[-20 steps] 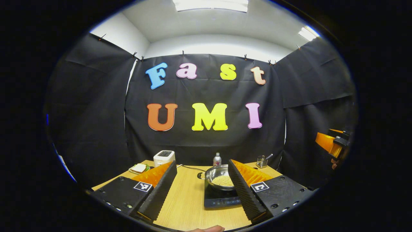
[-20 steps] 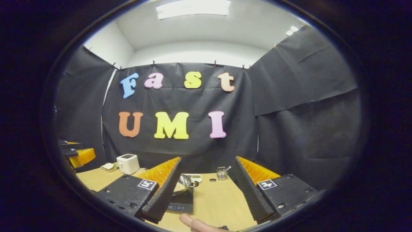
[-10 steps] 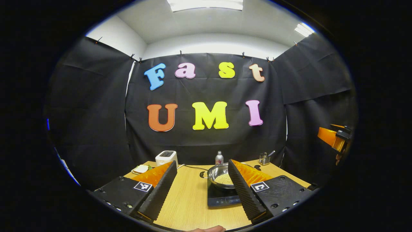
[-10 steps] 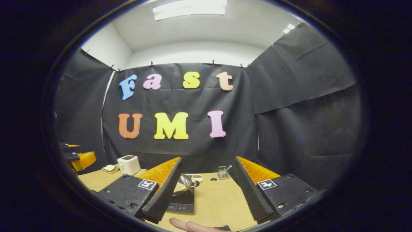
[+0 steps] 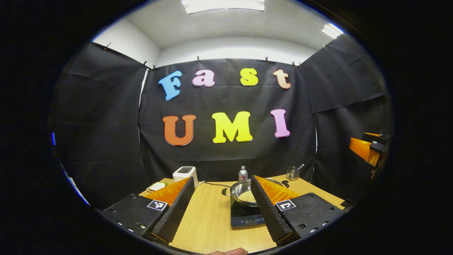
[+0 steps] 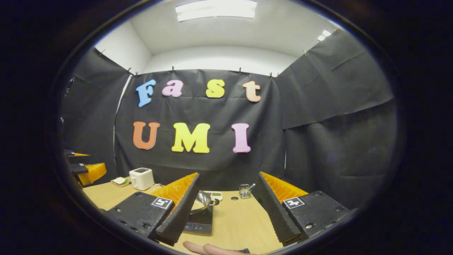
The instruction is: First push the handle of the pot to place it horizontally, then grasp the pot with both hands and set it on the induction cooktop.
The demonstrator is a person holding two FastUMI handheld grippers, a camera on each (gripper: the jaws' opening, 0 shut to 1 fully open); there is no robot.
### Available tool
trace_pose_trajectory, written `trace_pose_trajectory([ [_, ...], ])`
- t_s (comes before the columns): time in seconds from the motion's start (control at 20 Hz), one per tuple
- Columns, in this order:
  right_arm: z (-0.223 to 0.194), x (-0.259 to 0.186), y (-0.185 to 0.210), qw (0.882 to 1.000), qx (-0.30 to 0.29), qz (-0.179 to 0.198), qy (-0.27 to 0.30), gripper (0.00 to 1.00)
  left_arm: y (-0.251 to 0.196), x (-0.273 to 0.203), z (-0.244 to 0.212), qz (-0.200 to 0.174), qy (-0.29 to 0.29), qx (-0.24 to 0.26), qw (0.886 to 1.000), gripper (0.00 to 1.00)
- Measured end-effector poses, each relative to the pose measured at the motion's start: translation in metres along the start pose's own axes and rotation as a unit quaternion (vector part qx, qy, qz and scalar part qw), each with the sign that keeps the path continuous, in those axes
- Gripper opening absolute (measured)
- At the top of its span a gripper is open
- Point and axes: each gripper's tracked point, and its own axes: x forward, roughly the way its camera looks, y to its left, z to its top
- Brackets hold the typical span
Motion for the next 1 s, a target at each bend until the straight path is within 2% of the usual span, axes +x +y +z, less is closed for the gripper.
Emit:
trace_pose_trajectory([
  [0.55, -0.005, 0.001, -0.009, 1.000, -0.006, -0.004, 0.001, 0.96, -0.006, 0.001, 0.000, 0.010, -0.006, 0.026, 1.000, 0.95],
  [0.85, -0.015, 0.007, -0.015, 1.000, 0.002, -0.007, 0.010, 0.99, -0.013, 0.003, 0.001, 0.011, -0.011, 0.028, 0.999, 0.96],
  [1.0, -0.015, 0.008, -0.018, 1.000, 0.003, -0.004, 0.006, 0.96, -0.016, 0.004, 0.001, 0.012, -0.014, 0.024, 1.000, 0.96],
])
